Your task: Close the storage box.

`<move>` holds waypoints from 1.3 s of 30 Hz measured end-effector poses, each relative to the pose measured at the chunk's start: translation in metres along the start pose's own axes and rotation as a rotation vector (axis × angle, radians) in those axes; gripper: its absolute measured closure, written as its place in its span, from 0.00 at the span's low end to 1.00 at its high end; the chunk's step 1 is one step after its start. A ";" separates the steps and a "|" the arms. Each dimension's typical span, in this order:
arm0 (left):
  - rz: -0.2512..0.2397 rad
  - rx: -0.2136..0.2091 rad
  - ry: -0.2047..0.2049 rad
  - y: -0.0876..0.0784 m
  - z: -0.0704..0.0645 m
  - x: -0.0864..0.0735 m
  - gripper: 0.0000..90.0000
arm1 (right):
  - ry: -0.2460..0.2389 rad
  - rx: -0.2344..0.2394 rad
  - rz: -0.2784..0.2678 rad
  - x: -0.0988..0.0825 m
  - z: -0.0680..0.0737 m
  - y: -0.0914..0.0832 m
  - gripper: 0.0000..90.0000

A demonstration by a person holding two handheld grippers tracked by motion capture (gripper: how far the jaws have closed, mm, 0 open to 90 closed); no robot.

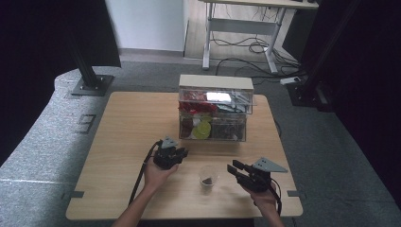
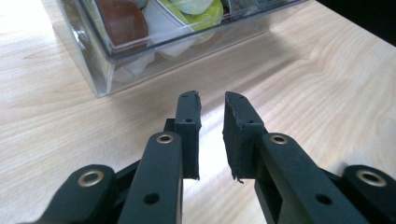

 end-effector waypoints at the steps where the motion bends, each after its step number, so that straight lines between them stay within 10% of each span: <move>1: -0.001 0.002 0.006 -0.002 0.000 -0.003 0.83 | 0.003 -0.006 0.001 -0.001 -0.001 -0.001 0.69; 28: 0.030 0.028 -0.032 -0.051 0.020 -0.101 0.53 | 0.081 -0.166 0.153 -0.064 -0.046 -0.011 0.54; 39: 0.027 0.043 -0.052 -0.052 0.025 -0.108 0.51 | 0.100 -0.177 0.161 -0.070 -0.053 -0.006 0.51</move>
Point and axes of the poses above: each handheld gripper's, and its own axes: y roughly forward along the jaws, x roughly out of its top, z roughly to its left, the point moved 1 cm from there along y, roughly forward along the jaws, and after that the axes turned 9 degrees about z, right-handed, at the moved point
